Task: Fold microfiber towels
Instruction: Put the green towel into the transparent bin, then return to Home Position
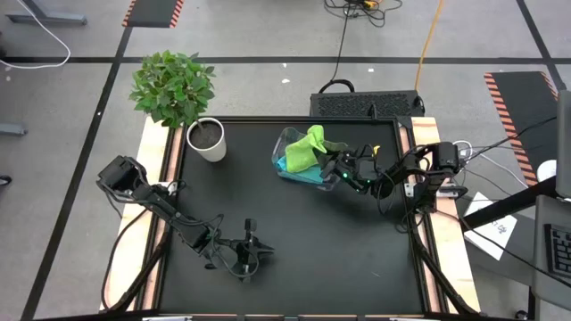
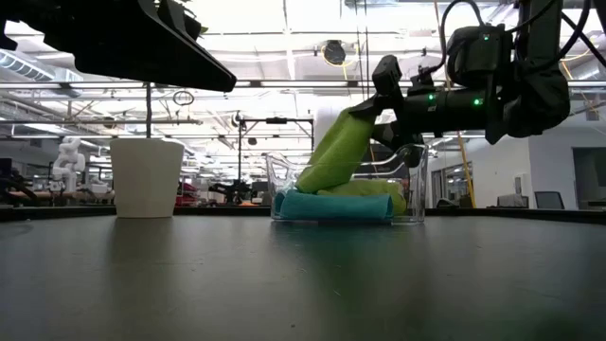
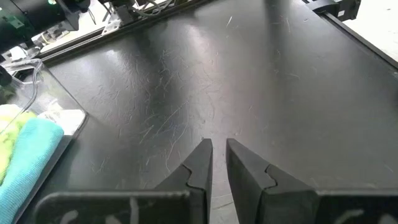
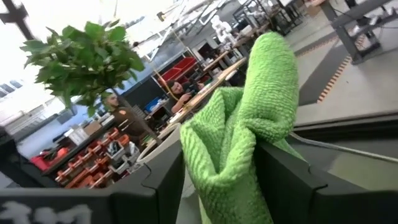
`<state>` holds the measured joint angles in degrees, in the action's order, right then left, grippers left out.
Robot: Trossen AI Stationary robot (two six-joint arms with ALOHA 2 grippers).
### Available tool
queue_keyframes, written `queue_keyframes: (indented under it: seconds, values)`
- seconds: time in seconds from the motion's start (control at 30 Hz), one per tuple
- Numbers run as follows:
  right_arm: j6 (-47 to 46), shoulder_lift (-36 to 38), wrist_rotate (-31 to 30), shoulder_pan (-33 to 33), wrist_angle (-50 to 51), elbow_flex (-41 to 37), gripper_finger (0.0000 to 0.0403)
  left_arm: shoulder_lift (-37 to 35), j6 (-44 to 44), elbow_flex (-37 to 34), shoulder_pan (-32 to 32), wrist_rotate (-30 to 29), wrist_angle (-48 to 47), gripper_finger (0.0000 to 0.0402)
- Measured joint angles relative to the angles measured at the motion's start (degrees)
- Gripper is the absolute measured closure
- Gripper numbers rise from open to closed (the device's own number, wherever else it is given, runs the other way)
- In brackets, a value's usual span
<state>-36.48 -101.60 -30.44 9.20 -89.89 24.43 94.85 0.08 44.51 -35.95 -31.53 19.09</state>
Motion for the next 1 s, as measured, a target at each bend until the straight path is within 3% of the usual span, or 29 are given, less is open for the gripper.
queue_keyframes:
  seconds: [0.33,0.6,0.8,1.0]
  values:
    - [8.5,6.5,-3.1,-2.6,0.5,0.0,0.0219,0.0,0.1,0.0,-0.2,0.0,0.0,0.0353]
    - [12.5,12.8,-8.8,-5.8,12.5,0.0,0.022,0.0,0.3,0.0,-0.2,0.0,-0.2,0.0353]
    - [16.6,14.2,-8.5,-11.4,13.7,0.0,0.022,0.0,0.8,0.0,-0.1,0.0,-1.1,0.0353]
    - [22.0,14.2,-2.5,-19.3,13.9,0.0,0.024,0.0,-3.5,0.0,1.9,1.6,-0.4,0.0353]
